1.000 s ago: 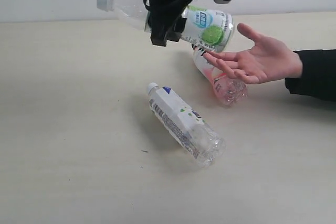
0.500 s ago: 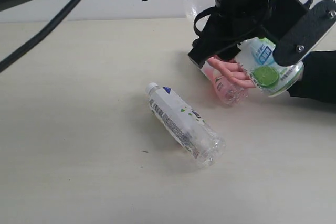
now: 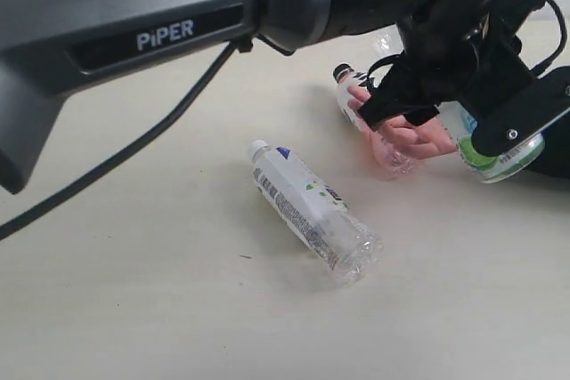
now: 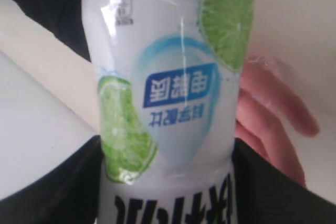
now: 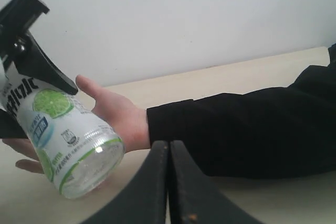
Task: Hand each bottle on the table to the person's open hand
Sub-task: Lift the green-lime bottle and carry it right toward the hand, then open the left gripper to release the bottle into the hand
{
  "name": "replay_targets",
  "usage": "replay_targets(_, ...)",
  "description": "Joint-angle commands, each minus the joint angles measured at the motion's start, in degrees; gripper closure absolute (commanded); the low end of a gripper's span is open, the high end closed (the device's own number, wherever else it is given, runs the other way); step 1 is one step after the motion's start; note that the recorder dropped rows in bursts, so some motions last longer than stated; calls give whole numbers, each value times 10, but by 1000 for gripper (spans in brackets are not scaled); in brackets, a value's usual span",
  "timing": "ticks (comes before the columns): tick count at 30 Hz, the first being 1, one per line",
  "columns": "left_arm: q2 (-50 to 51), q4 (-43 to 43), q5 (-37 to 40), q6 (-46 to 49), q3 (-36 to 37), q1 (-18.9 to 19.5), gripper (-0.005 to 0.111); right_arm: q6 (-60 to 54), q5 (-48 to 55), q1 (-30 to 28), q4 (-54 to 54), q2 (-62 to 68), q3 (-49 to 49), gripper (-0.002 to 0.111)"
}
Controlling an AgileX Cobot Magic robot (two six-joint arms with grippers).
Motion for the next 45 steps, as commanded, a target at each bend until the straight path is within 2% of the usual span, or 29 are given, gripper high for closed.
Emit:
replay_targets(1,17,-4,-15,2,0,8,107,1,-1,1,0,-3,3,108)
replay_targets(19,38,2,-82,21,0,20,107,1,-2,1,0,-3,3,108)
replay_targets(26,38,2,-82,7,0,22,106,1,-2,1,0,-3,3,108)
replay_targets(29,38,2,-82,4,0,22,93,1,-2,1,0,-3,3,108)
replay_targets(34,38,2,-86,2,0,22,56,1,-2,1,0,-3,3,108)
replay_targets(37,38,2,-86,-9,0,22,40,1,-2,1,0,-3,3,108)
replay_targets(40,38,2,-86,-12,0,22,32,1,-2,1,0,-3,3,108)
replay_targets(45,34,11,-85,-12,0,22,33,1,-2,1,0,-3,3,108)
